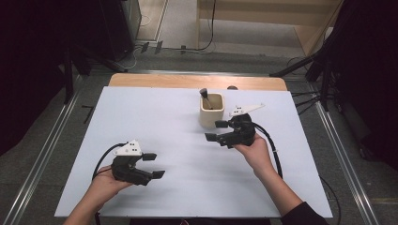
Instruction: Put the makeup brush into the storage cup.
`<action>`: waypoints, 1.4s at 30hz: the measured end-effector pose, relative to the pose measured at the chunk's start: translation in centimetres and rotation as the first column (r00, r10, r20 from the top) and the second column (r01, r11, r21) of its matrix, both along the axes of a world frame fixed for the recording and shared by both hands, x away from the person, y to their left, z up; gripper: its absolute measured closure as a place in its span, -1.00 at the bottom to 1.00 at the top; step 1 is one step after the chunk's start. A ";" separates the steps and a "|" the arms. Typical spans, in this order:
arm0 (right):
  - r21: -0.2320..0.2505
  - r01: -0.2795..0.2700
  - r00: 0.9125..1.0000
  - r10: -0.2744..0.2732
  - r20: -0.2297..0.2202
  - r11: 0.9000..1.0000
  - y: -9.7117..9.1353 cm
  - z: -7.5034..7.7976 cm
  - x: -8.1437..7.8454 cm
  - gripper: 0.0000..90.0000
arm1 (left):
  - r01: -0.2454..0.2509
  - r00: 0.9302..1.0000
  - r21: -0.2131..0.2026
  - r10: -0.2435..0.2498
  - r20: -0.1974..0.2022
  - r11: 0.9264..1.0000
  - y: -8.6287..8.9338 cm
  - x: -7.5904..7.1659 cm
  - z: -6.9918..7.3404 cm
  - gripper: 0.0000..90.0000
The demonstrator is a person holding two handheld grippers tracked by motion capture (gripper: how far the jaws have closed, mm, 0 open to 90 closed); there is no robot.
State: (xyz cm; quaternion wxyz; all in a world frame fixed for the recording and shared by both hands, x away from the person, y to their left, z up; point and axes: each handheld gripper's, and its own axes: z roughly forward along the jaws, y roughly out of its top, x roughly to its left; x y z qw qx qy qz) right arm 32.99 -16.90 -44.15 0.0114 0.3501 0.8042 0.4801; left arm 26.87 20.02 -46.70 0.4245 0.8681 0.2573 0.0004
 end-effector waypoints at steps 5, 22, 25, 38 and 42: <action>0.004 -0.012 1.000 0.012 0.006 1.000 -0.4 -0.4 -0.8 -0.42 | 0.000 1.000 0.000 0.000 0.002 1.000 0.0 0.0 0.0 -0.41; -0.027 -0.010 1.000 0.010 0.013 1.000 -2.0 -1.3 -3.2 -0.43 | -0.001 1.000 0.003 0.001 0.006 1.000 0.0 0.0 0.1 -0.41; -0.041 -0.009 1.000 0.009 0.011 0.999 -2.4 -1.5 -3.6 -0.43 | -0.001 1.000 0.005 0.001 0.007 1.000 0.0 0.0 0.1 -0.41; -0.074 -0.009 1.000 0.009 0.001 0.997 -3.4 -2.4 -4.9 -0.48 | -0.006 1.000 0.008 0.006 0.006 1.000 0.2 0.0 0.1 -0.41; -0.080 0.000 1.000 0.000 0.002 0.997 -4.0 -2.5 -5.3 -0.49 | -0.005 1.000 0.009 0.005 0.006 1.000 0.1 0.0 0.1 -0.41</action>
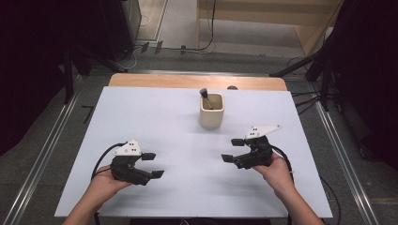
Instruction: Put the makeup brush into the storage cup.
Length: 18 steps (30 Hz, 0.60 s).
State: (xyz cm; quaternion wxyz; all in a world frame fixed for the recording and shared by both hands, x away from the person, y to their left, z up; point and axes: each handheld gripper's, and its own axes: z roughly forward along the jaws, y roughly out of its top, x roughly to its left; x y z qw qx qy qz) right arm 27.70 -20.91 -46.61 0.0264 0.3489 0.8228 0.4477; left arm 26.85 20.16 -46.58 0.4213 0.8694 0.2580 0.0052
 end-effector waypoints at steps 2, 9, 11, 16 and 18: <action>-0.002 0.003 1.000 -0.003 0.005 1.000 -0.3 -0.1 -0.2 -0.49 | 0.003 1.000 0.002 -0.003 0.000 1.000 0.0 0.0 0.0 -0.41; -0.010 0.017 1.000 -0.017 0.014 1.000 -1.4 -0.2 -1.0 -0.50 | 0.001 1.000 0.003 -0.001 0.001 1.000 0.1 0.0 0.0 -0.41; -0.009 0.021 1.000 -0.021 0.014 1.000 -1.7 -0.2 -1.2 -0.50 | 0.000 1.000 0.005 0.000 0.002 1.000 0.1 0.0 0.0 -0.41; -0.018 0.028 0.999 -0.027 0.022 0.999 -2.4 -0.3 -1.6 -0.50 | 0.001 1.000 0.004 -0.001 0.002 1.000 0.1 0.0 0.0 -0.41; -0.013 0.030 0.999 -0.030 0.020 0.999 -2.6 -0.4 -1.7 -0.50 | 0.001 1.000 0.005 -0.001 0.002 1.000 0.1 0.0 0.0 -0.41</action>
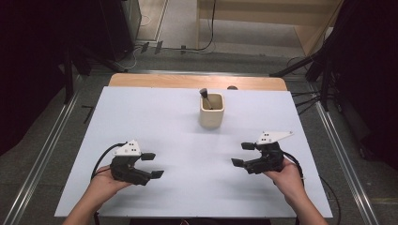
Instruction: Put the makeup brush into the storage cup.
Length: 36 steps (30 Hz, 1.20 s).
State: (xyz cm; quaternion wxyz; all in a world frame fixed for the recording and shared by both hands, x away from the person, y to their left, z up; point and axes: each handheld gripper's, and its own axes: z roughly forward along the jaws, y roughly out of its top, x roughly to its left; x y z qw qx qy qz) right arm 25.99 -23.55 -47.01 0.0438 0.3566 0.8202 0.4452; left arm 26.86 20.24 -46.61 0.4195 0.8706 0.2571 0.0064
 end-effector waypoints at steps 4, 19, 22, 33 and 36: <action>-0.001 0.004 1.000 -0.004 0.002 1.000 -0.3 -0.1 -0.2 -0.50 | 0.000 1.000 0.001 0.000 0.001 1.000 0.0 0.0 0.0 -0.41; -0.019 0.001 1.000 0.000 0.025 1.000 -0.8 -0.5 -0.5 -0.51 | 0.000 1.000 -0.003 0.000 -0.002 1.000 0.1 0.1 0.0 -0.41; -0.025 -0.006 1.000 0.007 0.020 1.000 -0.6 -0.6 -0.4 -0.51 | 0.001 1.000 0.001 -0.001 -0.001 1.000 0.1 0.1 0.0 -0.41; -0.022 -0.021 1.000 0.021 0.012 1.000 -0.3 -0.9 -0.2 -0.51 | 0.011 1.000 0.012 -0.011 -0.004 1.000 0.0 0.2 -0.1 -0.41; -0.022 -0.022 1.000 0.022 0.013 1.000 -0.3 -0.8 -0.2 -0.51 | 0.011 1.000 0.012 -0.011 -0.004 1.000 0.0 0.2 -0.1 -0.41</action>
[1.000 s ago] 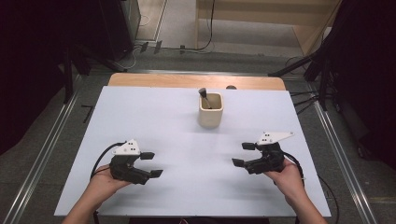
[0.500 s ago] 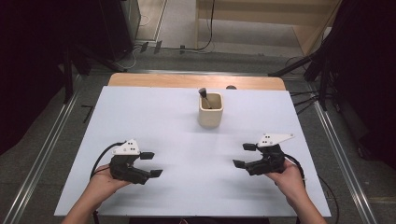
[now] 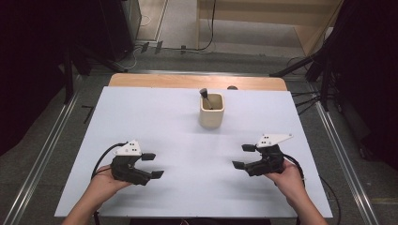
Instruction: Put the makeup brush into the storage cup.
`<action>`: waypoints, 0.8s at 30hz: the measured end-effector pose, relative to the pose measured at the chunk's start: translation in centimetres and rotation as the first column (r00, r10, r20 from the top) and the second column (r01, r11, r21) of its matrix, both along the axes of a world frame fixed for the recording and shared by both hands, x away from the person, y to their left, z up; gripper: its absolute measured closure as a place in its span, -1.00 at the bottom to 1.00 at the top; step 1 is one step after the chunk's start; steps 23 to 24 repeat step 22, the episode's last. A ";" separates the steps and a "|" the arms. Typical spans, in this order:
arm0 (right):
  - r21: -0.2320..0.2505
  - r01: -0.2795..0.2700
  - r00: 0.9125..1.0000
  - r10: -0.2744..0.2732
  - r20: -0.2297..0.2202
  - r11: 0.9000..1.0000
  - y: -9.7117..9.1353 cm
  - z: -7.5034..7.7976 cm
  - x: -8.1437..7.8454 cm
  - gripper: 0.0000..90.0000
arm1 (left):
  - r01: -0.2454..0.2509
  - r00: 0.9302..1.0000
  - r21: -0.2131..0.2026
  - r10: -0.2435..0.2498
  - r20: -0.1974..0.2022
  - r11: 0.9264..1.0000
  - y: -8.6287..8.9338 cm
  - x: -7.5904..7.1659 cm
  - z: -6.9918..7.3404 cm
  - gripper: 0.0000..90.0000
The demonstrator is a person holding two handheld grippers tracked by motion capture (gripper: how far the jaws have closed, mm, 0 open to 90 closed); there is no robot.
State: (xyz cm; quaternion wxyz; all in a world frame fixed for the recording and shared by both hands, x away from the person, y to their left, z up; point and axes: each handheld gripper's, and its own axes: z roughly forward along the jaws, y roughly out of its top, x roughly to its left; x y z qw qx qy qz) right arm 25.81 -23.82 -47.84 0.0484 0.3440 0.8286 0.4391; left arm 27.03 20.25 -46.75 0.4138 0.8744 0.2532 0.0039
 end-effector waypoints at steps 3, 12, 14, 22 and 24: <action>-0.004 -0.002 1.000 0.002 0.002 1.000 0.0 0.0 0.0 -0.51 | 0.000 1.000 -0.003 0.000 0.000 1.000 0.0 0.0 0.0 -0.41; -0.012 -0.004 1.000 0.004 0.000 1.000 0.2 0.0 0.0 -0.51 | 0.001 1.000 0.000 -0.001 -0.001 1.000 0.0 0.0 0.0 -0.41; -0.015 -0.006 1.000 0.006 0.001 1.000 0.2 0.0 0.0 -0.51 | 0.000 1.000 -0.001 0.000 -0.002 1.000 0.0 0.0 0.0 -0.41; -0.025 -0.013 1.000 0.013 0.003 1.000 0.2 -0.1 0.0 -0.51 | -0.002 1.000 0.004 0.002 -0.004 1.000 0.1 0.1 -0.1 -0.42; -0.025 -0.013 1.000 0.013 0.003 1.000 0.2 -0.1 0.0 -0.51 | -0.002 1.000 0.004 0.002 -0.004 1.000 0.1 0.1 -0.1 -0.42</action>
